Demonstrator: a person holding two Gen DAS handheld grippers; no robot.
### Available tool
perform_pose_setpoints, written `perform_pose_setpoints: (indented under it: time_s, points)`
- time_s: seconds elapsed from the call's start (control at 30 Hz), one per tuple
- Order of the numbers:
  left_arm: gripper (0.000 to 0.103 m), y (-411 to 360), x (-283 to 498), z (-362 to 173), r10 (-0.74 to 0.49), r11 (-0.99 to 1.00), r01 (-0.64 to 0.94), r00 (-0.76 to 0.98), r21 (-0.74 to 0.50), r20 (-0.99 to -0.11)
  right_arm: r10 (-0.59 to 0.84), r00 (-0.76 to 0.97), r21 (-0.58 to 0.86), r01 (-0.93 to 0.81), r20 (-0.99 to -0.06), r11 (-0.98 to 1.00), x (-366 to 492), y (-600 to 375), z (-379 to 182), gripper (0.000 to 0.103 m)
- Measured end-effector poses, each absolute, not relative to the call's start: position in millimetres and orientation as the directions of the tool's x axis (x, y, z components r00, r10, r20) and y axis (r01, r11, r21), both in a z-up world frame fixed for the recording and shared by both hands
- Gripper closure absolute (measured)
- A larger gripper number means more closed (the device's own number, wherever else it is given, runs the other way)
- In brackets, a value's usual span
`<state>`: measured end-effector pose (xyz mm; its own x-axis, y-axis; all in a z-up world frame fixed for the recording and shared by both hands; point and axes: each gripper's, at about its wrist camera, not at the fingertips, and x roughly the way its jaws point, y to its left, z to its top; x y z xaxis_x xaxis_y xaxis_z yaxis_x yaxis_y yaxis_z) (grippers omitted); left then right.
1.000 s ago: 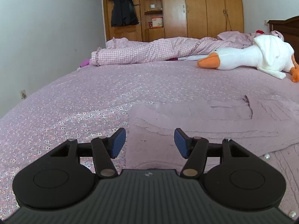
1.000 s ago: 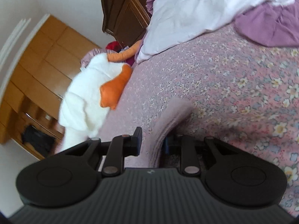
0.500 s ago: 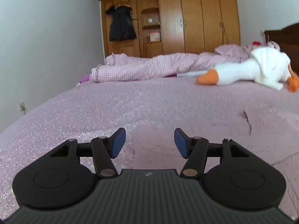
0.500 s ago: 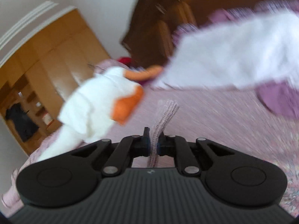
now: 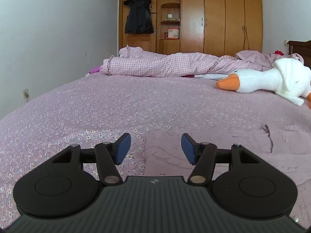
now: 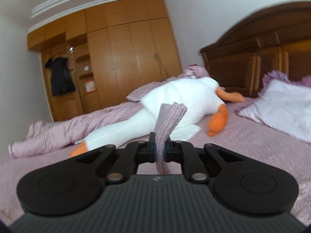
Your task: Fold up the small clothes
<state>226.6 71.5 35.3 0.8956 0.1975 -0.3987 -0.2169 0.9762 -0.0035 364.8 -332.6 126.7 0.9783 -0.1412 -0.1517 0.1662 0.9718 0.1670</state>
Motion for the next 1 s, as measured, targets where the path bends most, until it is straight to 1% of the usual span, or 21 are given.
perform_pose_setpoints:
  time_s: [0.17, 0.3, 0.43, 0.57, 0.63, 0.7, 0.77, 0.8, 0.87, 1.0]
  points:
    - [0.038, 61.9, 221.6, 45.8, 0.181, 0.983, -0.182, 0.92, 0.031, -0.348, -0.102, 0.983, 0.09, 0.117, -0.15, 0.989, 373.1, -283.2, 148.8, 0.093]
    - [0.038, 65.9, 221.4, 47.9, 0.147, 0.987, -0.163, 0.923, -0.015, -0.356, -0.082, 0.986, 0.067, 0.093, -0.143, 0.993, 374.1, -250.8, 166.6, 0.093]
    - [0.037, 78.4, 220.0, 37.6, 0.119, 0.984, -0.157, 0.931, -0.084, -0.345, -0.066, 0.989, 0.004, 0.067, -0.136, 0.998, 372.8, -218.4, 183.7, 0.093]
    - [0.037, 85.4, 222.2, 21.6, 0.137, 0.986, -0.163, 0.922, -0.043, -0.362, -0.053, 0.992, -0.054, 0.047, -0.114, 0.997, 370.5, -190.8, 197.8, 0.093]
    - [0.037, 89.6, 221.1, 19.6, 0.139, 0.984, -0.169, 0.924, -0.054, -0.356, -0.048, 0.993, -0.069, 0.041, -0.105, 0.997, 368.8, -178.8, 203.4, 0.093]
    - [0.037, 94.8, 218.9, 21.1, 0.128, 0.983, -0.165, 0.927, -0.076, -0.353, -0.053, 0.994, -0.079, 0.046, -0.1, 0.996, 367.3, -168.4, 205.9, 0.093]
    - [0.037, 99.9, 215.5, 23.4, 0.132, 0.982, -0.169, 0.933, -0.082, -0.333, -0.086, 0.992, -0.06, 0.081, -0.088, 0.995, 364.2, -159.3, 203.3, 0.093]
    - [0.035, 103.1, 214.2, 23.3, 0.136, 0.981, -0.173, 0.936, -0.088, -0.326, -0.095, 0.991, -0.054, 0.091, -0.093, 0.994, 362.9, -154.6, 200.6, 0.093]
    - [0.033, 110.5, 212.1, 20.2, 0.138, 0.978, -0.181, 0.934, -0.102, -0.328, -0.111, 0.989, -0.06, 0.105, -0.096, 0.993, 361.0, -143.0, 194.5, 0.093]
    - [0.033, 120.8, 212.7, 11.2, 0.155, 0.971, -0.209, 0.922, -0.12, -0.355, -0.107, 0.989, -0.085, 0.098, -0.099, 0.992, 363.9, -126.4, 188.9, 0.093]
